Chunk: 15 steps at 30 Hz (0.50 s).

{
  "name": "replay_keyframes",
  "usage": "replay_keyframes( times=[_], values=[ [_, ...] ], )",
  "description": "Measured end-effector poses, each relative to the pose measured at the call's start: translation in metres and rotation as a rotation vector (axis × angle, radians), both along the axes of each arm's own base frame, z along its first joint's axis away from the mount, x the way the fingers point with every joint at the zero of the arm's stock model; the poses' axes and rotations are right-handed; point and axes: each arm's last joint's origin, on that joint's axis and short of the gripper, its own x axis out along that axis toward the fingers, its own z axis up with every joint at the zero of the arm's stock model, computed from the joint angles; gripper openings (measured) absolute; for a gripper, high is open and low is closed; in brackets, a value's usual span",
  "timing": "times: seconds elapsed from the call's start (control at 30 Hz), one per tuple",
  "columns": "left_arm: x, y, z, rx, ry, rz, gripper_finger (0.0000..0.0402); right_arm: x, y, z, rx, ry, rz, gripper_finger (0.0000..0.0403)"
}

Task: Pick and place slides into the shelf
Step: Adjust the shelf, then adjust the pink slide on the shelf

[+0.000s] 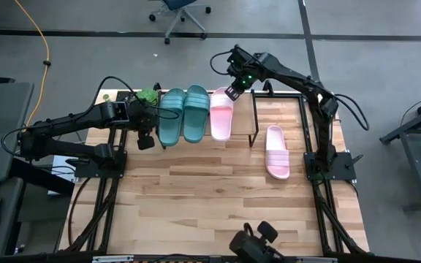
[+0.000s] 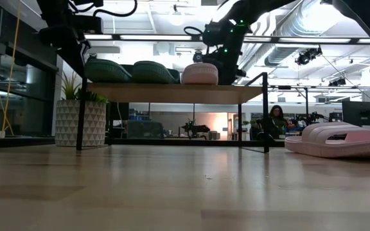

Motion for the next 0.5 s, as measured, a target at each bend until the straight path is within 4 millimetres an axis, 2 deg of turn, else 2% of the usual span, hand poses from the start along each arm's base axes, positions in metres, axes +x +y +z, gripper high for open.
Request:
replay_keyframes(
  times=[0.17, 0.3, 0.5],
  values=[
    [0.000, 0.000, 0.000, 0.000, 0.000, -0.001, 0.0000, -0.014, -0.007, 0.016, -0.043, -0.039, -0.064, 0.0078],
    [0.000, 0.000, 0.000, 0.001, 0.000, -0.001, 0.0000, -0.022, -0.007, 0.037, 0.001, -0.211, -0.103, 0.0078],
    [0.000, 0.000, 0.000, 0.001, 0.001, -0.001, 0.0000, -0.027, 0.014, 0.075, 0.125, -0.483, -0.018, 0.0078]
  ],
)
